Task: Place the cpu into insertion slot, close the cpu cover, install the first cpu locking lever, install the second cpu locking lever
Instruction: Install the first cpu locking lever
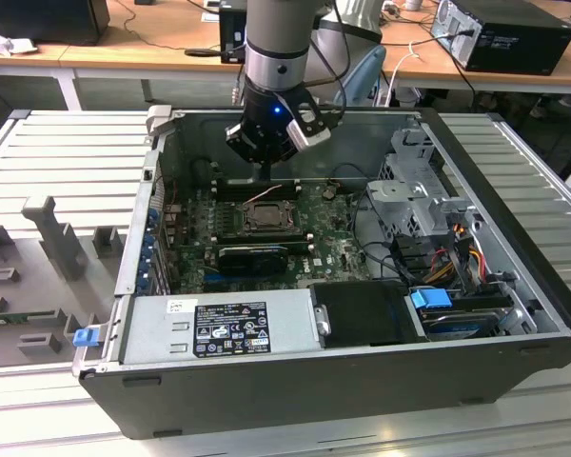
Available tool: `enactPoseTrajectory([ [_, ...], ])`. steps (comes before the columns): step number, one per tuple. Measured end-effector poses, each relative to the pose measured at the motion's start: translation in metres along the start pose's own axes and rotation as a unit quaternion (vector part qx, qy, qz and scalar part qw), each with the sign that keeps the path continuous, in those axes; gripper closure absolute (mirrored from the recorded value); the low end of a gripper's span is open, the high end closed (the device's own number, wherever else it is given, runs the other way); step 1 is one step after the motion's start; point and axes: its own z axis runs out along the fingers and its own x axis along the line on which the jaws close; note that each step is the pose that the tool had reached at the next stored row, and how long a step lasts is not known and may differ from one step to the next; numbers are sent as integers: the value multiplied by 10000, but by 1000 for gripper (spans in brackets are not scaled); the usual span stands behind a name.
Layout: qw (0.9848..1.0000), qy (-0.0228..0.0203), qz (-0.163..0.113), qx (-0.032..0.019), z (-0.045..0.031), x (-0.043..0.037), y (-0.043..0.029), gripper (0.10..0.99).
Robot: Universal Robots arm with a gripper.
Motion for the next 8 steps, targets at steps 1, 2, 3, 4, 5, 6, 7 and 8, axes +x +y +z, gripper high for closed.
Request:
enactPoseTrajectory([
  [1,10000,5,-42,1,2,-1,0,980],
  [2,10000,10,-83,2,3,-1,-1,980],
  [3,10000,10,-88,1,7,-1,-1,980],
  [4,10000,10,-89,0,11,-2,-1,980],
  [5,10000,10,-90,0,20,-2,-2,980],
  [6,10000,11,-95,-3,32,-2,-4,980],
  [7,9999,12,-112,-10,47,-4,-6,980],
  [8,9999,13,-128,-12,71,-9,-9,980],
])
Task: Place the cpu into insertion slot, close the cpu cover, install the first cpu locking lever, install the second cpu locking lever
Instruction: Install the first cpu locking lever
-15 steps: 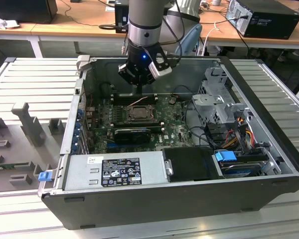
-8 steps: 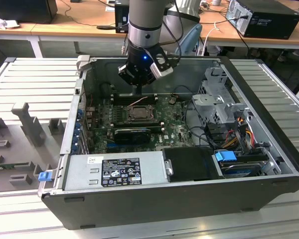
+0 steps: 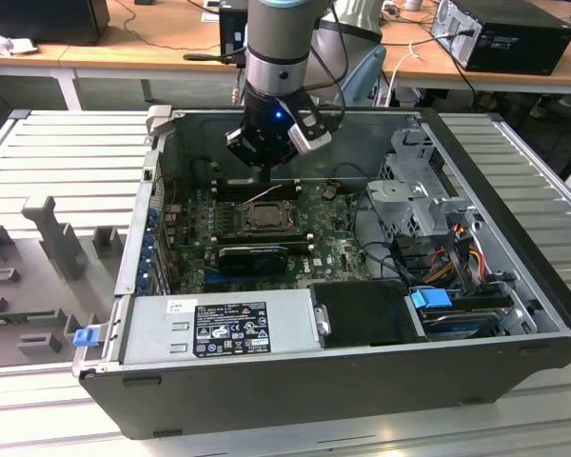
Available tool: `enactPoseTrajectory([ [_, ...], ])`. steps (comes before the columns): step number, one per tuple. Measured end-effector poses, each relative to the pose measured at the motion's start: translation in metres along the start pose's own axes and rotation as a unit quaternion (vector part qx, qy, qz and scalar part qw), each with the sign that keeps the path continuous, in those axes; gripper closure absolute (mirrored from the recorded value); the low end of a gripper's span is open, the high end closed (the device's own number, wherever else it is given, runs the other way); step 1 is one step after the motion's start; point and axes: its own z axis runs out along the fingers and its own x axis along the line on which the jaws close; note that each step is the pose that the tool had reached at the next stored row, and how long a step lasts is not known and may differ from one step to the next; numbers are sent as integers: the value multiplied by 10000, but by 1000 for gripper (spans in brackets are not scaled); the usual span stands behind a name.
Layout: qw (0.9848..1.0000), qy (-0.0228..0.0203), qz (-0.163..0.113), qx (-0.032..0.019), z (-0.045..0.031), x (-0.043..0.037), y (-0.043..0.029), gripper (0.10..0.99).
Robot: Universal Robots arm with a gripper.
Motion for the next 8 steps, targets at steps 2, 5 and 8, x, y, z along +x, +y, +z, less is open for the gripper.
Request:
enactPoseTrajectory([
  [2,10000,1,-5,0,20,-9,-4,980],
  [5,10000,-74,-14,-6,24,-10,-5,980],
  [8,9998,-175,-16,-12,44,-11,-15,980],
])
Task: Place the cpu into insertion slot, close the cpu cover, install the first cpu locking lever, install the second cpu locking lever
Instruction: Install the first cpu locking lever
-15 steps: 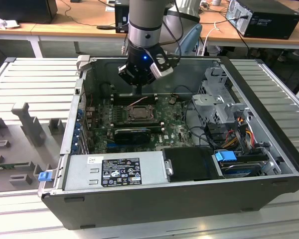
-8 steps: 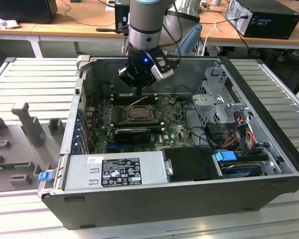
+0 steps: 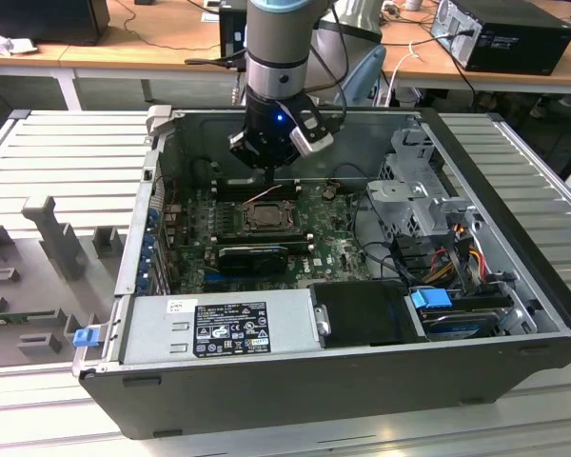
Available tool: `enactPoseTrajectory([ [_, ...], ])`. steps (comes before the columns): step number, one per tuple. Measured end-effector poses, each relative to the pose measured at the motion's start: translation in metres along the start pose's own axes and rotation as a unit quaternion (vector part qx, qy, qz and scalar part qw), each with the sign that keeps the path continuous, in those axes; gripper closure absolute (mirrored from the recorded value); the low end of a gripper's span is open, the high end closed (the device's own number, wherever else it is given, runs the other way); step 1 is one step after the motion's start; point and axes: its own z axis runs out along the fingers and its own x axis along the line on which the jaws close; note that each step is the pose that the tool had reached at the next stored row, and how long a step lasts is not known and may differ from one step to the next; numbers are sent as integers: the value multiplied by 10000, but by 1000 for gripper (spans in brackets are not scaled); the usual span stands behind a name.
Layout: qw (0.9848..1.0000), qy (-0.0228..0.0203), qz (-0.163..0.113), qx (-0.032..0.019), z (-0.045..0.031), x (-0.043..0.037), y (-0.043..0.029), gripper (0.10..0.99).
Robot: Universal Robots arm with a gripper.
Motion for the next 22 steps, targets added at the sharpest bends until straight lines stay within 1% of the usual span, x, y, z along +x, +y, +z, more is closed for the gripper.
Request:
enactPoseTrajectory([
  [3,10000,-6,44,-10,40,2,-4,980],
  [6,10000,-10,47,-39,79,-1,-9,980],
  [8,10000,-11,46,-50,104,-11,-13,980],
  [10,10000,-13,46,-51,143,-36,-23,980],
  [18,10000,-17,45,-49,180,-56,-44,980],
  [19,10000,-17,45,-49,224,-82,-52,980],
  [20,10000,-17,46,-49,251,-92,-57,980],
  [22,10000,-18,46,-49,283,-102,-62,980],
])
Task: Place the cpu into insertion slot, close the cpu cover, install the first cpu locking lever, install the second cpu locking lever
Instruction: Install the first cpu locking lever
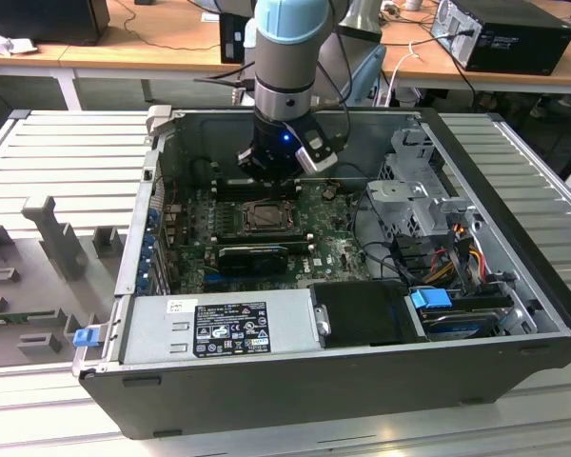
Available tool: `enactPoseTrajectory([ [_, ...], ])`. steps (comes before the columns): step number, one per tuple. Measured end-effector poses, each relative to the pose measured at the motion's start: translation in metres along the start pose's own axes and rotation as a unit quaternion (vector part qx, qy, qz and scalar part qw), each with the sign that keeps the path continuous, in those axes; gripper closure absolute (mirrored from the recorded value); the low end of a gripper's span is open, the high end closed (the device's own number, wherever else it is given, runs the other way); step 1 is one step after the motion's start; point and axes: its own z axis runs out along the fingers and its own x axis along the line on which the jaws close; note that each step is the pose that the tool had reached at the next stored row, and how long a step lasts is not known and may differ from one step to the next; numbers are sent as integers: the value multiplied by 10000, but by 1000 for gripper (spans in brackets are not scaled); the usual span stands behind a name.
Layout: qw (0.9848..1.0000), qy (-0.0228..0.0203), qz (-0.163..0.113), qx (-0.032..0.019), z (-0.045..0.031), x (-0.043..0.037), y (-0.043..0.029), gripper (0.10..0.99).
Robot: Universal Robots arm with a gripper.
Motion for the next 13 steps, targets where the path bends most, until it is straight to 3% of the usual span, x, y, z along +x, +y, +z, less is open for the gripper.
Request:
enactPoseTrajectory([
  [13,10000,4,1,31,57,-10,-9,980],
])
